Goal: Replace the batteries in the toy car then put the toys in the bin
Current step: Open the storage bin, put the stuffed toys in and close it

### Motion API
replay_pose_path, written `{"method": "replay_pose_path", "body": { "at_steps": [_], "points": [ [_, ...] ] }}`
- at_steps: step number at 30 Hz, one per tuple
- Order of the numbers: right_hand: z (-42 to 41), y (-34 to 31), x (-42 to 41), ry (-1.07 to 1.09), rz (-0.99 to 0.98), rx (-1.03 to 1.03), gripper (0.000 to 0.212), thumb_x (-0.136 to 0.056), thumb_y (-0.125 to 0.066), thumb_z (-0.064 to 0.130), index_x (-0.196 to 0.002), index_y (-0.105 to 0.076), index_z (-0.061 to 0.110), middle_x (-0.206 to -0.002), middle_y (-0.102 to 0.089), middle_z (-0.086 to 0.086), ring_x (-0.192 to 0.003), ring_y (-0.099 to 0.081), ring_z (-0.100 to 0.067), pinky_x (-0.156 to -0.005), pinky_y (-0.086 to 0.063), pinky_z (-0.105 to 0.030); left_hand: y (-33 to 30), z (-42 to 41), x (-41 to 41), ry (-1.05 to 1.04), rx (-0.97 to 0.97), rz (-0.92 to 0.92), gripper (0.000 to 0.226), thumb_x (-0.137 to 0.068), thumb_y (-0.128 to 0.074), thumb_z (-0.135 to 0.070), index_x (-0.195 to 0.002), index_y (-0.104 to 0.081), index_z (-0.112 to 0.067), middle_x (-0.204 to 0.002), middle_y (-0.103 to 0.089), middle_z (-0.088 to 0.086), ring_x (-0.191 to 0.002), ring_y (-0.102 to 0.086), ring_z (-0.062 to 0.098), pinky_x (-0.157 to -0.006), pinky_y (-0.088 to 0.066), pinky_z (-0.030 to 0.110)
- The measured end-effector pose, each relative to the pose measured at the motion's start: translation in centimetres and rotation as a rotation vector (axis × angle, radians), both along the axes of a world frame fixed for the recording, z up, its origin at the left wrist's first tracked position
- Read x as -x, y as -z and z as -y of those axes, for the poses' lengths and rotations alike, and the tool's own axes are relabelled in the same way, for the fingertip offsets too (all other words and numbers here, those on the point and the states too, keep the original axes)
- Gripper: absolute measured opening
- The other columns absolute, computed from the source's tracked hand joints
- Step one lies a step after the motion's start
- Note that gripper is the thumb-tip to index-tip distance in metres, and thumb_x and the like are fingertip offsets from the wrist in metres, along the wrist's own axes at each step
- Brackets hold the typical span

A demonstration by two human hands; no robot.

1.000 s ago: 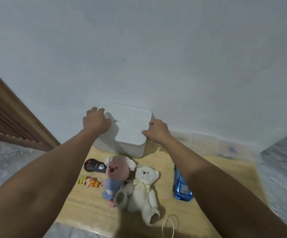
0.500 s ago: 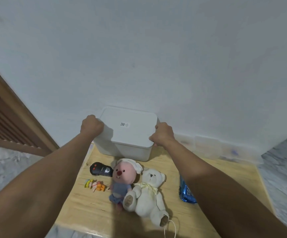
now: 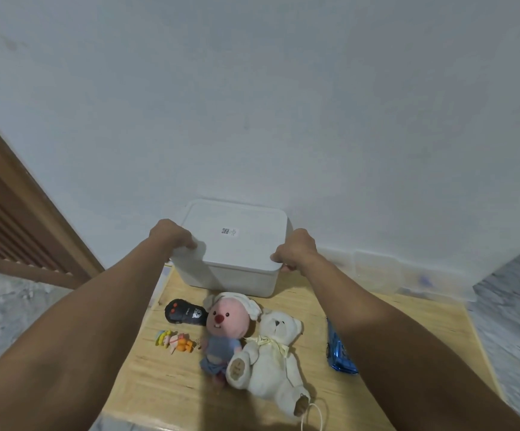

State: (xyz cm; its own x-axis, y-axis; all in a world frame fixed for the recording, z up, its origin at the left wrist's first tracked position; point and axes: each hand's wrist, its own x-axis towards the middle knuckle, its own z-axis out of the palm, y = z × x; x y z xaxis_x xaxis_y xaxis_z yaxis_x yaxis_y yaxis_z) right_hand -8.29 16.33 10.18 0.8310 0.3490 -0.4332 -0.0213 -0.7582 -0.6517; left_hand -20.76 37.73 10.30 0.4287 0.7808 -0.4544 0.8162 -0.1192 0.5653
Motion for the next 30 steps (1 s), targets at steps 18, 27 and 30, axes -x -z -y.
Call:
{"method": "replay_pose_path", "body": {
  "at_steps": [18, 27, 30],
  "points": [
    [-0.8, 0.1, 0.2, 0.098, -0.002, 0.023, 0.022, -0.079, -0.061, 0.002, -0.101, -0.06, 0.005, -0.1, -0.065, -0.014, -0.08, -0.07, -0.033, -0.062, -0.062, -0.042, 1.0, -0.7, 0.4, -0.179, 0.258, 0.199, 0.052, -0.069, -0.083, 0.003, -0.11, -0.052, 0.012, -0.131, -0.051, 0.025, -0.059, -0.06, 0.034, -0.085, -0.056, 0.052],
    [-0.8, 0.0, -0.3, 0.108, -0.194, -0.019, 0.02, -0.076, -0.076, 0.004, -0.084, -0.057, 0.007, -0.096, -0.065, -0.014, -0.092, -0.068, -0.03, -0.078, -0.06, -0.047, 1.4, -0.2, 0.5, -0.218, 0.248, 0.24, 0.043, -0.072, -0.081, 0.004, -0.104, -0.052, 0.011, -0.129, -0.051, 0.024, -0.046, -0.057, 0.031, -0.085, -0.056, 0.051],
    [-0.6, -0.2, -0.3, 0.13, -0.271, -0.05, 0.023, -0.075, -0.078, -0.001, -0.081, -0.056, 0.007, -0.094, -0.062, -0.013, -0.092, -0.066, -0.029, -0.078, -0.059, -0.048, 1.4, 0.1, 0.3, -0.21, 0.217, 0.222, 0.048, -0.071, -0.084, -0.001, -0.106, -0.053, 0.009, -0.129, -0.053, 0.024, -0.056, -0.055, 0.031, -0.086, -0.056, 0.049]
  ]
}}
